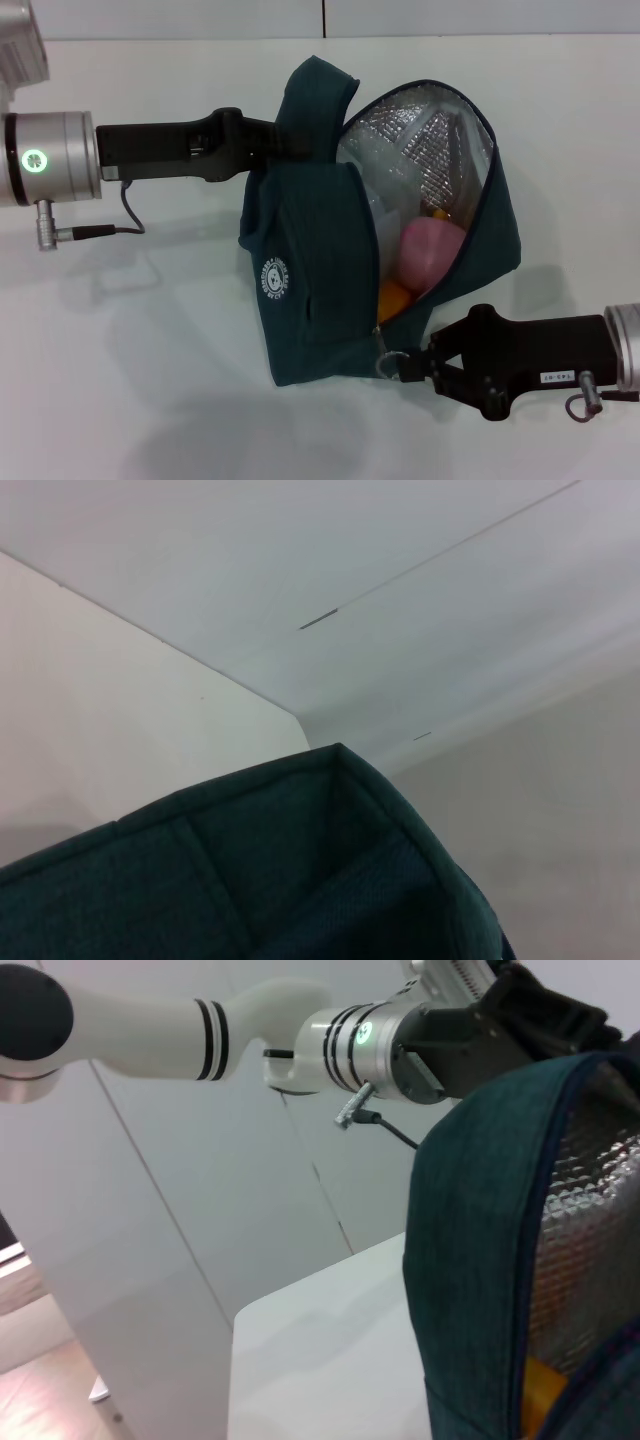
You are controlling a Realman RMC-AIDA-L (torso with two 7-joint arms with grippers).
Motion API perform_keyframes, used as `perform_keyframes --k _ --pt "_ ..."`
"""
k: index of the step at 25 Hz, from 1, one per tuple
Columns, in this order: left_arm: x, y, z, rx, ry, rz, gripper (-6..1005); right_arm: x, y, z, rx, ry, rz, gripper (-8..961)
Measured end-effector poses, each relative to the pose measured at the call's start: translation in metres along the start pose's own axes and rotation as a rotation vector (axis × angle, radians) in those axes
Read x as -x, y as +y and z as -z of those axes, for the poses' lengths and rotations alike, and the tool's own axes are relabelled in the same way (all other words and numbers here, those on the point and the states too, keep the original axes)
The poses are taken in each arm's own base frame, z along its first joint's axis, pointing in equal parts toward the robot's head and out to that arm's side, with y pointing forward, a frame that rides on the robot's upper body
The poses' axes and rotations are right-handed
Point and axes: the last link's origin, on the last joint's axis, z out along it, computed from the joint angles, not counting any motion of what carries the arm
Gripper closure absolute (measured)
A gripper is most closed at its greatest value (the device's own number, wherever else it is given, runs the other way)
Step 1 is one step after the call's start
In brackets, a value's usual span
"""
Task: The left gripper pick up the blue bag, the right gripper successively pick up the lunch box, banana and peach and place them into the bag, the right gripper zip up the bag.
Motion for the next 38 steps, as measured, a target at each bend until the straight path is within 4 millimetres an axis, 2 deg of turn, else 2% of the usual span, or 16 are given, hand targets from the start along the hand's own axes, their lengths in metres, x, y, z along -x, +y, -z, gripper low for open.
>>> perform_keyframes --k 15,24,38 --pt "0.001 -0.001 0.000 -0.003 -0.002 0.002 936 0.002 -0.003 0.011 -0.051 -0.062 -0.019 948" --pt "0.000 -0.001 0.000 -0.005 0.002 -0.029 934 0.018 -0.006 0.022 -0.079 -0.183 -0.006 948" --pt "0.005 -0.008 -0.002 -0.030 0.032 -0.069 932 0.037 -0.008 0.021 -0.068 -0.279 0.029 947"
